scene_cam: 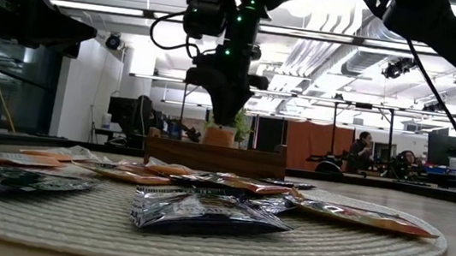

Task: Pick & Place Tea
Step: Put the orange tea bag into the middle section of the wooden organizer

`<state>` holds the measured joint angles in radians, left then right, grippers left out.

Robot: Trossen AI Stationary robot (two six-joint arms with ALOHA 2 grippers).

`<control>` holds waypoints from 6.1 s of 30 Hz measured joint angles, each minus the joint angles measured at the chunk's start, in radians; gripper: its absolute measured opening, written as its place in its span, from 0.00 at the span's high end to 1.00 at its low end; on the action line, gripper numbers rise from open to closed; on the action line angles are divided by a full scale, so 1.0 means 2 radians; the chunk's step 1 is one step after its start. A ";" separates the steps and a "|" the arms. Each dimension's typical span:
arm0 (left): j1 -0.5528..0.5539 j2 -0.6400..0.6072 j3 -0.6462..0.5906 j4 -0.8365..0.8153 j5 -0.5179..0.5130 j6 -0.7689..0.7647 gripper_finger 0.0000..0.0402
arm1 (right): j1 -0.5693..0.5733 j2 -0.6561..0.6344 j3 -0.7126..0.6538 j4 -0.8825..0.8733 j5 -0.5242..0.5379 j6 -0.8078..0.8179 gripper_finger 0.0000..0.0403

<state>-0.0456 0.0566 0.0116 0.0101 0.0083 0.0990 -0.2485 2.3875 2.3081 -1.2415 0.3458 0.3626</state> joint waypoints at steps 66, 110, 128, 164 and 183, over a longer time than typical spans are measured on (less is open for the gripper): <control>0.000 0.000 0.000 0.000 0.000 0.000 1.00 | 0.243 -0.117 -0.016 -0.105 -0.162 0.015 0.65; 0.000 0.000 0.000 0.000 0.000 0.000 1.00 | 0.123 -0.140 -0.420 0.448 -0.176 -0.104 0.50; 0.000 0.000 0.000 0.000 0.000 0.000 1.00 | 0.123 -0.136 -0.421 0.447 -0.190 -0.117 0.50; 0.000 0.000 0.000 0.000 0.000 0.000 1.00 | 0.118 -0.110 -0.406 0.436 -0.207 -0.070 0.98; 0.000 0.000 0.000 0.000 0.000 0.000 1.00 | 0.146 -0.203 -0.406 0.380 -0.015 -0.036 1.00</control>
<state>-0.0456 0.0570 0.0116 0.0100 0.0086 0.0994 0.0432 1.9805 1.4963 -0.4813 0.3161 0.2898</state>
